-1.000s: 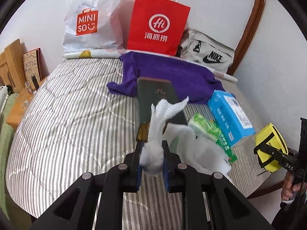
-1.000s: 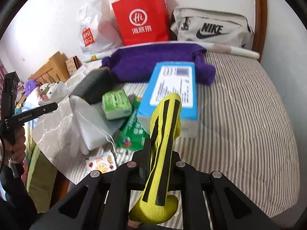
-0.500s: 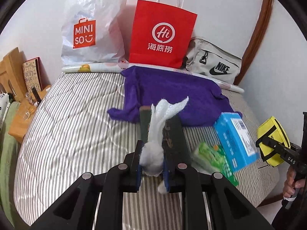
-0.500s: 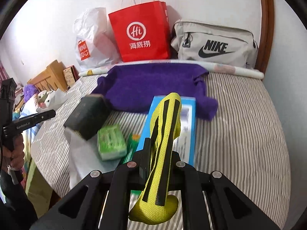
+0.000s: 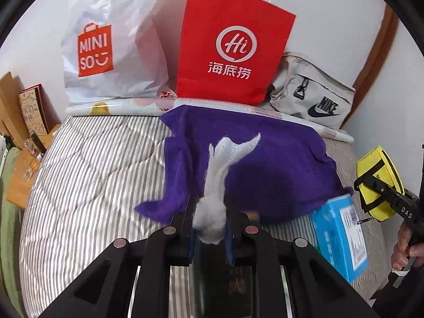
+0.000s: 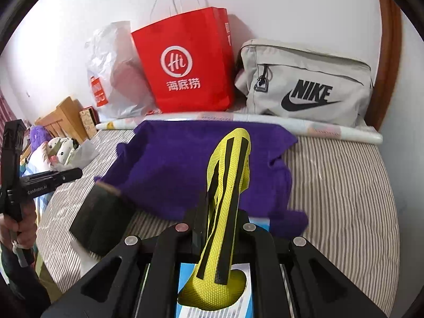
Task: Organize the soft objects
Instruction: 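Carry pouch and tissue onto the purple towel and open both grippers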
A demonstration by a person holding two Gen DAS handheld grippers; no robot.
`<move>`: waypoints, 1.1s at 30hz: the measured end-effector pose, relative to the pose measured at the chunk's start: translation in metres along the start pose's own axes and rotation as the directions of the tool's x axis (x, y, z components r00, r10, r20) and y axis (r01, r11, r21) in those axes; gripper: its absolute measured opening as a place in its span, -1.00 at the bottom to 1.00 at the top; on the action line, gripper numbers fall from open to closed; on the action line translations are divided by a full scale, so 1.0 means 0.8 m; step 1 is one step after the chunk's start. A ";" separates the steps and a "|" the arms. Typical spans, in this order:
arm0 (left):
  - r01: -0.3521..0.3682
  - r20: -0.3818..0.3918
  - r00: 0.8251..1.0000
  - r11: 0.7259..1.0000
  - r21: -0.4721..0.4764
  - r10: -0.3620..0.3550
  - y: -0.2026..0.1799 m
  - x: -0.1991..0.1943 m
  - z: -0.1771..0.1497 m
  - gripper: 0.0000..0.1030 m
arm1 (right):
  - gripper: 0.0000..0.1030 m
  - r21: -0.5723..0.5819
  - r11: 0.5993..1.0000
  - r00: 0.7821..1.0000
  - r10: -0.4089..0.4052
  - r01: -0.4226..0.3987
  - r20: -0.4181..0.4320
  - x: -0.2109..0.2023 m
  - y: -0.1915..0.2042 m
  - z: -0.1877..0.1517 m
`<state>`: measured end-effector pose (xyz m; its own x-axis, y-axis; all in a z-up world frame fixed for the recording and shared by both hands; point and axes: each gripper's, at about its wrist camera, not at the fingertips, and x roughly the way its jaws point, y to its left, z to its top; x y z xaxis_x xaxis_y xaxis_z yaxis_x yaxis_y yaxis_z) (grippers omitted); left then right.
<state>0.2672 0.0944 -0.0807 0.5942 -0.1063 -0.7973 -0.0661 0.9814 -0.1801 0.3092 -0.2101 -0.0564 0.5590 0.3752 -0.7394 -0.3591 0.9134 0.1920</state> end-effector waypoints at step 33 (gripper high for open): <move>0.020 -0.218 0.976 1.000 -0.011 -0.022 -0.015 0.181 0.107 -0.66 | -0.79 -0.007 0.998 0.956 0.061 -0.065 -0.287 0.194 -0.030 0.058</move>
<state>0.4231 0.0806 -0.1446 0.4067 -0.1601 -0.8994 -0.0625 0.9773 -0.2023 0.4394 -0.1665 -0.1453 0.2978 0.3687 -0.8805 -0.3999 0.8857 0.2357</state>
